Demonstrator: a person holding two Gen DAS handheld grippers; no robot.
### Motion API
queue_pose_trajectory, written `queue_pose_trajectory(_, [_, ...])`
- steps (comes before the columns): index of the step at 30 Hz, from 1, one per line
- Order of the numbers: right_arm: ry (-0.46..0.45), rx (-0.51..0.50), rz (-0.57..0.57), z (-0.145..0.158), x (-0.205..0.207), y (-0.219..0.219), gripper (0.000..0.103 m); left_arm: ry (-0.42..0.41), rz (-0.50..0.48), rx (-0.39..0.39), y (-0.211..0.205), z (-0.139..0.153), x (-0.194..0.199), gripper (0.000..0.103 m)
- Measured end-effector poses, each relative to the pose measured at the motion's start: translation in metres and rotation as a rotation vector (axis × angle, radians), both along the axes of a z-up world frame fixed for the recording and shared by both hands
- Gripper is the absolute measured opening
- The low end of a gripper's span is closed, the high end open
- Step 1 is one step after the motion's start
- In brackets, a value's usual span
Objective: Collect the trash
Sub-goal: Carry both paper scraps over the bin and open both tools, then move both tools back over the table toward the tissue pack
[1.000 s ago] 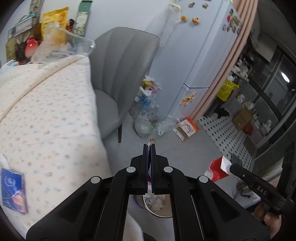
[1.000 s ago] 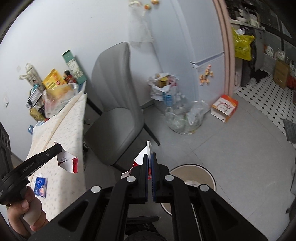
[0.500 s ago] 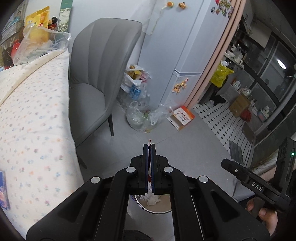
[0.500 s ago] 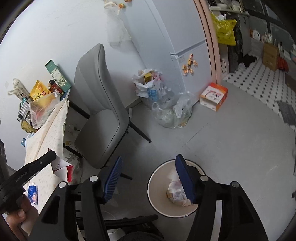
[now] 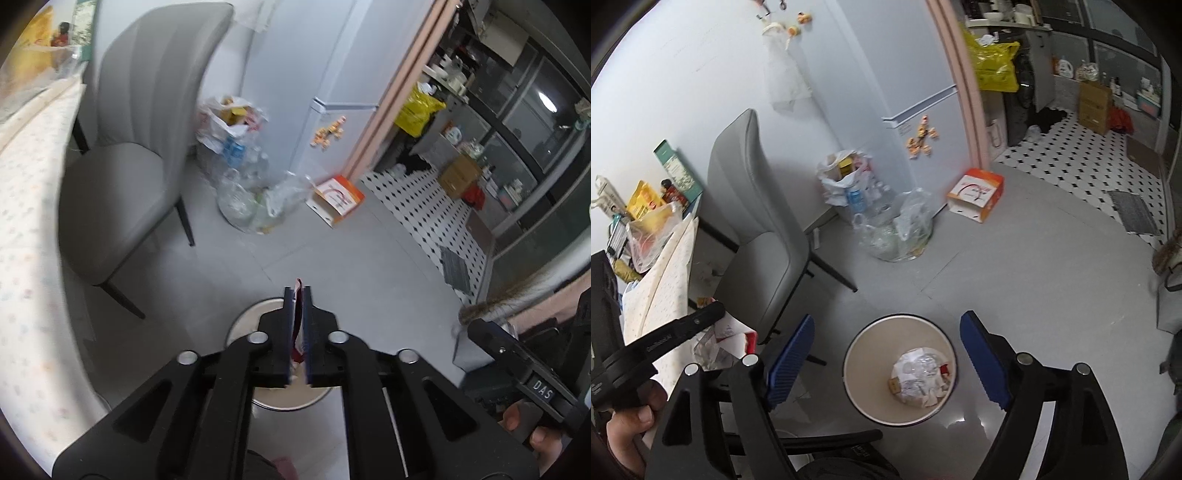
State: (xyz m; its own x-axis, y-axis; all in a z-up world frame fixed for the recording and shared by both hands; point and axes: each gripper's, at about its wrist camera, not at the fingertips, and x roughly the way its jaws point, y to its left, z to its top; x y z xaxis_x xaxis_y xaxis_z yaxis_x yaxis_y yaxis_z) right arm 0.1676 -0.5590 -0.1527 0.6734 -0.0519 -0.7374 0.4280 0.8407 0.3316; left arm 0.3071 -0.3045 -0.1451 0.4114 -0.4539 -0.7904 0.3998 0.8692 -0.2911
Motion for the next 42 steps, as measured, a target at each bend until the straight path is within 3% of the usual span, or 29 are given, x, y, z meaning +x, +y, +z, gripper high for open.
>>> queue_pose_trajectory(1, [0.0,0.0,-0.009,0.001,-0.002,-0.003,0.08,0.007,-0.008,-0.003,-0.003,-0.002,-0.001,0.037])
queue_pose_trajectory(2, [-0.001,0.001,-0.015,0.001,-0.004,-0.005,0.08,0.002,-0.011,-0.017,-0.004,-0.002,-0.003,0.059])
queue_pose_trajectory(3, [-0.001,0.001,-0.019,0.001,-0.006,-0.008,0.081,-0.012,-0.012,-0.025,-0.003,0.0,-0.004,0.068])
queue_pose_trajectory(8, [-0.007,0.002,-0.004,0.003,-0.004,-0.002,0.081,-0.041,-0.004,-0.025,0.007,0.01,-0.005,0.085])
queue_pose_trajectory(13, [-0.049,-0.055,0.026,0.02,-0.001,0.024,0.096,-0.143,0.067,-0.013,0.045,0.036,-0.011,0.097])
queue_pose_trajectory(17, [-0.092,-0.106,0.069,0.038,0.004,0.054,0.095,-0.203,0.142,-0.003,0.086,0.058,-0.017,0.097])
queue_pose_trajectory(29, [-0.172,-0.193,0.177,0.072,0.023,0.15,0.095,-0.262,0.384,-0.021,0.21,0.094,-0.034,0.097])
queue_pose_trajectory(35, [-0.199,-0.148,0.302,0.084,0.026,0.2,0.095,-0.296,0.451,-0.043,0.26,0.101,-0.047,0.097])
queue_pose_trajectory(42, [-0.181,-0.168,0.414,0.094,0.033,0.251,0.095,-0.299,0.488,-0.069,0.312,0.099,-0.062,0.097])
